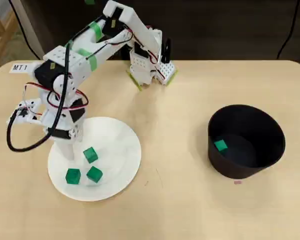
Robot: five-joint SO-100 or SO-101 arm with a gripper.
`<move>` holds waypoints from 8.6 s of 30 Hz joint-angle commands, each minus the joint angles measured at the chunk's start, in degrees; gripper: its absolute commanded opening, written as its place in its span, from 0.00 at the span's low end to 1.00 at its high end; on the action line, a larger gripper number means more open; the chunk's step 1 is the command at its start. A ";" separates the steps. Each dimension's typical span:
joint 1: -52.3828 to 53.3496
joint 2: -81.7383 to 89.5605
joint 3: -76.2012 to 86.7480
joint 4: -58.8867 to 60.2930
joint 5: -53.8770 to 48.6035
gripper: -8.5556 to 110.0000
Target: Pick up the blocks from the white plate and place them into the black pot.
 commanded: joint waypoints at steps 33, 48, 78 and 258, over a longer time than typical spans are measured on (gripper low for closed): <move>-3.87 -13.45 -18.19 -0.09 1.85 0.39; -4.22 -18.54 -24.43 0.00 4.22 0.20; -25.40 11.69 -27.07 0.88 15.12 0.05; -10.11 -8.53 -5.19 -3.43 43.15 0.13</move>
